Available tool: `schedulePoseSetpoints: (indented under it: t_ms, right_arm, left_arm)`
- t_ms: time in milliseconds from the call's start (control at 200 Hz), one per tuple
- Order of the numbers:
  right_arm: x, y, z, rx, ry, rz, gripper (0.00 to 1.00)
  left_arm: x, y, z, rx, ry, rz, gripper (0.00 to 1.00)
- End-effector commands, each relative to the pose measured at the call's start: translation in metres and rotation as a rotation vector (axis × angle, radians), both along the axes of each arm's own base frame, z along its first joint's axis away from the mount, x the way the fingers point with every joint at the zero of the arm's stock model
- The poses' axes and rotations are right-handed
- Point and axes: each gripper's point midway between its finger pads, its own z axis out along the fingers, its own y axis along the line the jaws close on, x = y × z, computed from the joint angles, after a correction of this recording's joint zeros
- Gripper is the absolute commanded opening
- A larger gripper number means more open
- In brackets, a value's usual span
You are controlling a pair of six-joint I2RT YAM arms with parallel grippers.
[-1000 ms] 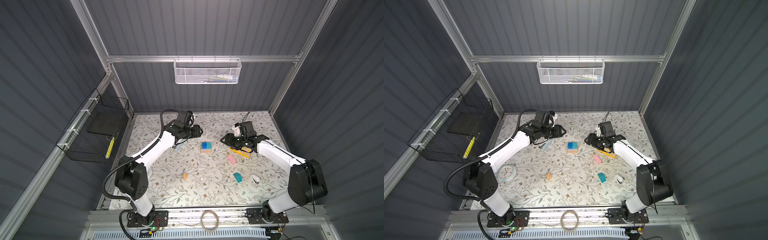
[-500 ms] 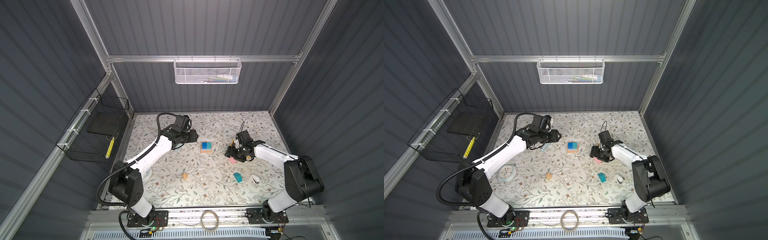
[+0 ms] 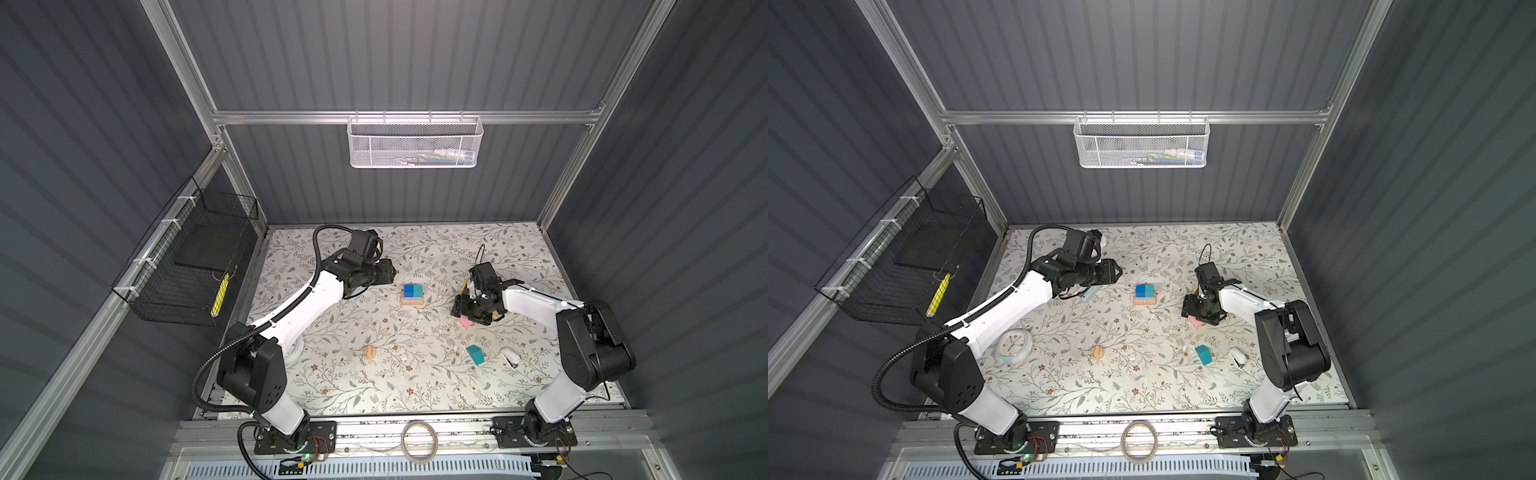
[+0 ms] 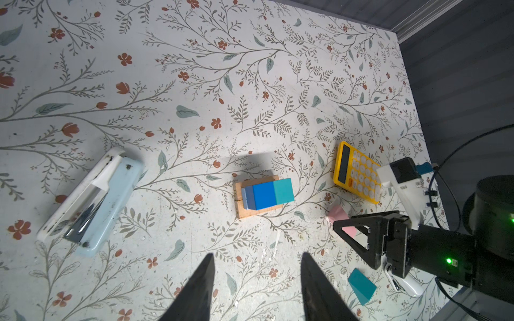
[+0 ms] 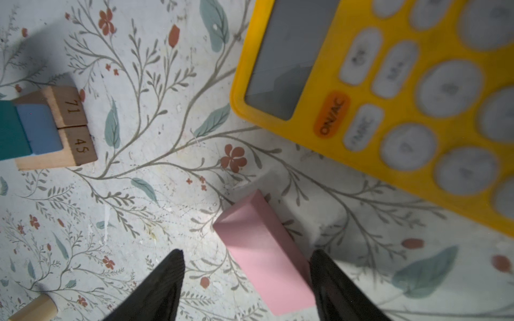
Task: Build the wood block tower
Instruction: 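Raise both grippers off the stack and move the right gripper toward the pink block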
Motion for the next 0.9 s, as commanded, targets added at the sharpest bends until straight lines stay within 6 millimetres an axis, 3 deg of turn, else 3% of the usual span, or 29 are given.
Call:
schedulePoseSetpoints:
  t_ms: [0, 295, 610, 755, 895]
  right_arm:
    - [-0.001, 0.001, -0.002, 0.003, 0.024, 0.009, 0.67]
    - [-0.017, 0.018, -0.013, 0.067, 0.061, 0.016, 0.54]
    - [-0.034, 0.043, -0.022, 0.079, 0.111, 0.066, 0.48]
    - [-0.029, 0.054, -0.015, 0.098, 0.081, 0.097, 0.48]
    - [-0.027, 0.044, -0.001, 0.044, 0.056, 0.110, 0.49]
  left_arm:
    - [-0.005, -0.001, -0.001, 0.010, 0.007, -0.024, 0.50]
    - [-0.005, -0.003, -0.004, 0.005, 0.012, -0.028, 0.50]
    - [-0.005, -0.004, -0.007, 0.001, 0.019, -0.030, 0.50]
    - [-0.006, -0.004, -0.009, 0.002, 0.022, -0.032, 0.50]
    - [-0.006, -0.003, -0.007, 0.003, 0.018, -0.032, 0.50]
